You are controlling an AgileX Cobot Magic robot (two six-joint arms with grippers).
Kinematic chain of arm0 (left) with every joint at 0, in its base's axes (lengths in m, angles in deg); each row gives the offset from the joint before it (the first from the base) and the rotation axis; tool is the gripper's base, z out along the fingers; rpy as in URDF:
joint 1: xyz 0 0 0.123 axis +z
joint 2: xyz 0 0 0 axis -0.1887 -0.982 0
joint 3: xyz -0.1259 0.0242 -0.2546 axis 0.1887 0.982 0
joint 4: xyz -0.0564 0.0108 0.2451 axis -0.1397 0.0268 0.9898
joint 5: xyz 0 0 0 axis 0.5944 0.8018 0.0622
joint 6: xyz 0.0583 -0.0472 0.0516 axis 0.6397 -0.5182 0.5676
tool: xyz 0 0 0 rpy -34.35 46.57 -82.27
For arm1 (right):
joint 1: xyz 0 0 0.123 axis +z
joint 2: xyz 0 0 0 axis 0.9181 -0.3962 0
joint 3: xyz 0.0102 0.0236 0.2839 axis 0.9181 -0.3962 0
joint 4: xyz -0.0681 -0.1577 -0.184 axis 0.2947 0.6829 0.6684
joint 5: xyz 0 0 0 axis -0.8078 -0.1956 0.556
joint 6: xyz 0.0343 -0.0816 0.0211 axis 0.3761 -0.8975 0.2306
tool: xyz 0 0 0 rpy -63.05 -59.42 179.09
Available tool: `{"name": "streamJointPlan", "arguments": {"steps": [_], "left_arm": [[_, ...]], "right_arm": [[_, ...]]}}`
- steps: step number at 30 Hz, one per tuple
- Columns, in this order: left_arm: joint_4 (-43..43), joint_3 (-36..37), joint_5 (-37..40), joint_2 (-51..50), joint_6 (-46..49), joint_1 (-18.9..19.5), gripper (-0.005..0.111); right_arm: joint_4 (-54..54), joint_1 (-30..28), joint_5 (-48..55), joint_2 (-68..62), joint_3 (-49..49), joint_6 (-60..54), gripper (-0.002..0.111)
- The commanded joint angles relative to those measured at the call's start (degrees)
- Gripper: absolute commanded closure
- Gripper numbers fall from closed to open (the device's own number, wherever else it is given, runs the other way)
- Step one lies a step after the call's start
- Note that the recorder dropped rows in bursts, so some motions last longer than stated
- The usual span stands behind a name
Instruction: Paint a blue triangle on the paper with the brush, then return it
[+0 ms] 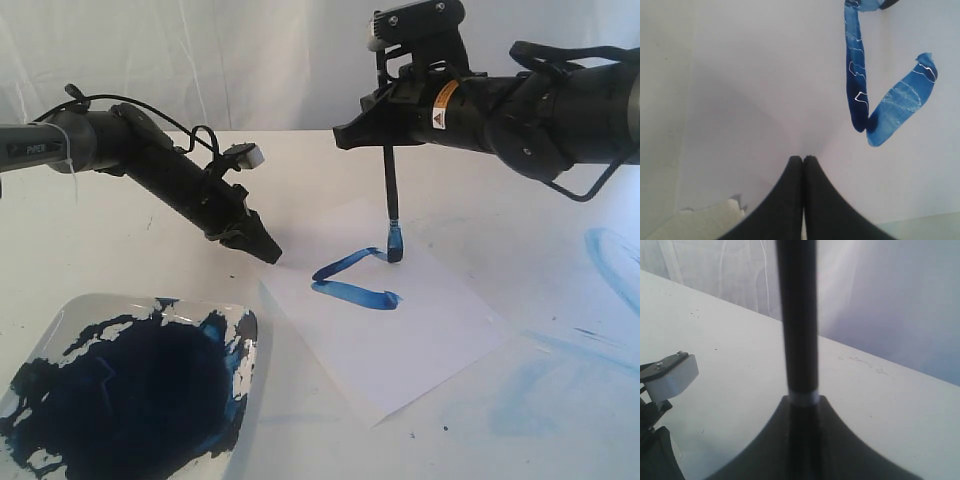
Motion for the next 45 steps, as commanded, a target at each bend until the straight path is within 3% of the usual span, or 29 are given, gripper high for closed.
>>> {"name": "streamJointPlan", "arguments": {"steps": [1, 13, 26, 45], "left_arm": [[-1.0, -0.3, 1.4, 0.1, -0.1, -0.1, 0.107], [-1.0, -0.3, 1.4, 0.1, -0.1, -0.1, 0.107], [-1.0, -0.3, 1.4, 0.1, -0.1, -0.1, 0.107], [-1.0, -0.3, 1.5, 0.1, -0.1, -0.1, 0.107]], "right_arm": [[-0.2, -0.3, 1.3, 1.0, -0.1, 2.0, 0.108], [-0.2, -0.3, -7.6, 0.3, -0.1, 1.7, 0.108], [-0.2, -0.3, -9.3, -2.8, -0.1, -1.4, 0.108], [-0.2, -0.3, -0.1, -0.3, -0.1, 2.2, 0.108]]}}
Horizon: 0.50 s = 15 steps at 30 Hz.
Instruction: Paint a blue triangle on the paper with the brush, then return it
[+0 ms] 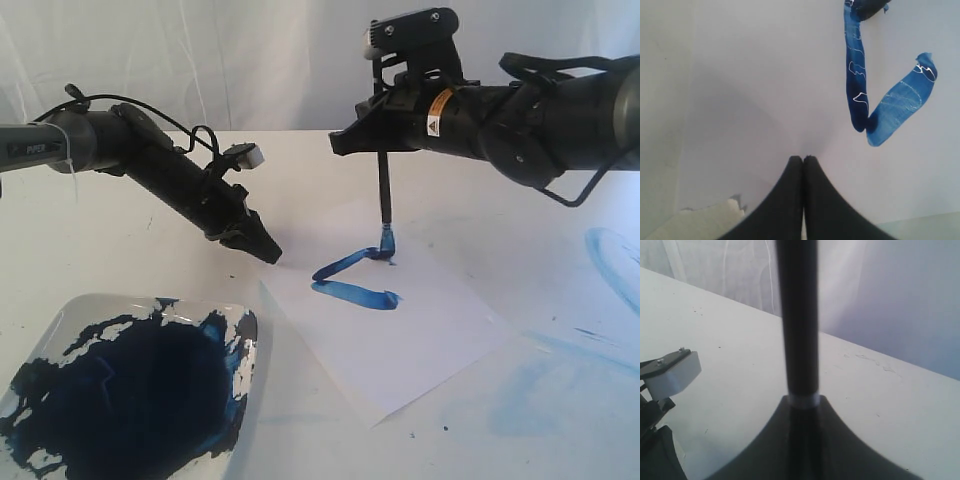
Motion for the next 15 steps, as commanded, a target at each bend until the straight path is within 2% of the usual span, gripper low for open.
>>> {"name": "streamJointPlan", "arguments": {"steps": [1, 15], "left_arm": [[-1.0, -0.3, 1.5, 0.1, -0.1, -0.1, 0.107], [-1.0, -0.3, 1.5, 0.1, -0.1, -0.1, 0.107]], "right_arm": [[-0.2, -0.2, 1.5, 1.2, -0.1, 2.2, 0.108], [-0.2, -0.2, 6.0, 2.7, -0.1, 3.3, 0.108]]}}
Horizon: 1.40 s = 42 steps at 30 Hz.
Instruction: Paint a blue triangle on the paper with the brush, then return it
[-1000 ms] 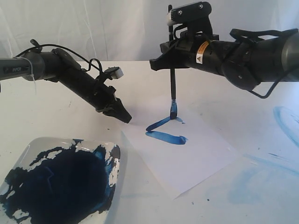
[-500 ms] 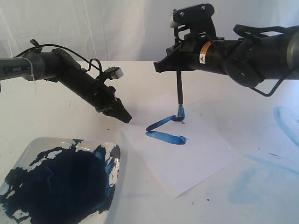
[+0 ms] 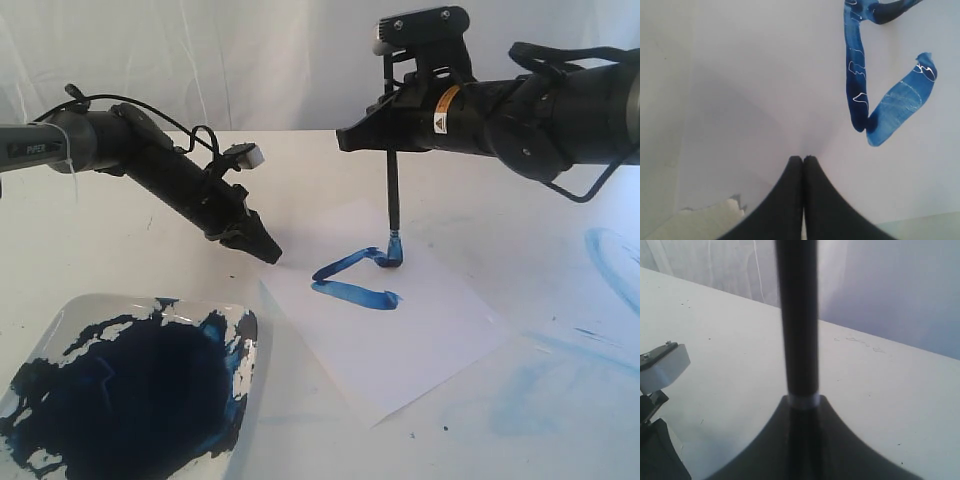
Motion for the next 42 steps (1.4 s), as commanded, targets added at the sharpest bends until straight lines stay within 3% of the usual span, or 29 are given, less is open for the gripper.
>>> {"name": "streamJointPlan", "arguments": {"steps": [1, 42], "left_arm": [[-1.0, -0.3, 1.5, 0.1, -0.1, -0.1, 0.107], [-1.0, -0.3, 1.5, 0.1, -0.1, -0.1, 0.107]], "right_arm": [[-0.1, -0.2, 1.5, 1.4, -0.1, 0.3, 0.108], [0.1, -0.1, 14.5, 5.0, -0.1, 1.5, 0.108]]}}
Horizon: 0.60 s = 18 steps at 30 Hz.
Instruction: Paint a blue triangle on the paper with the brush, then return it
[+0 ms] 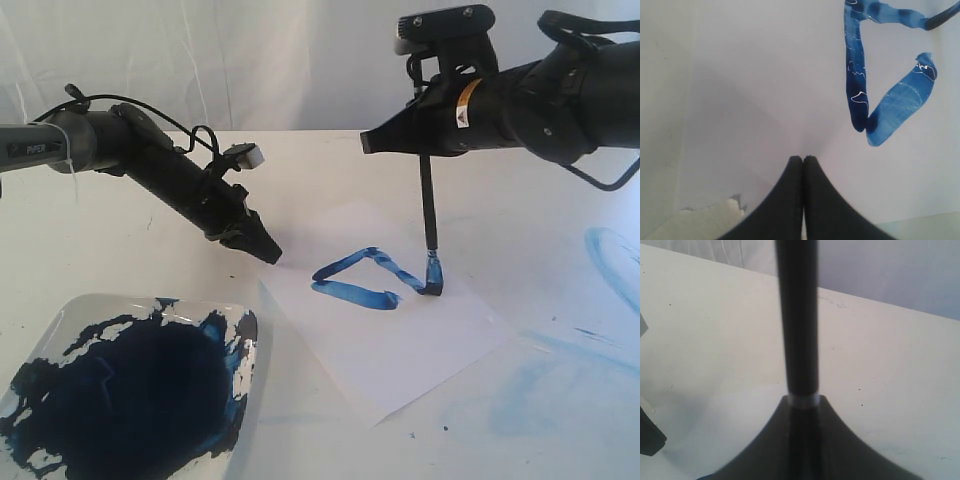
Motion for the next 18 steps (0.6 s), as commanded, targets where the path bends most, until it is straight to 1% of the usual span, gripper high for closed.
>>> {"name": "streamJointPlan", "arguments": {"steps": [1, 5, 11, 18], "left_arm": [[-1.0, -0.3, 1.5, 0.1, -0.1, -0.1, 0.107], [-1.0, -0.3, 1.5, 0.1, -0.1, -0.1, 0.107], [-1.0, -0.3, 1.5, 0.1, -0.1, -0.1, 0.107], [-1.0, -0.3, 1.5, 0.1, -0.1, -0.1, 0.107]], "right_arm": [[0.2, -0.1, 0.4, 1.1, -0.1, 0.1, 0.108], [0.2, -0.1, -0.1, 1.2, -0.1, 0.1, 0.108], [0.2, -0.1, -4.9, 1.2, -0.1, 0.1, 0.108], [0.2, -0.1, -7.0, 1.2, -0.1, 1.1, 0.108]]}}
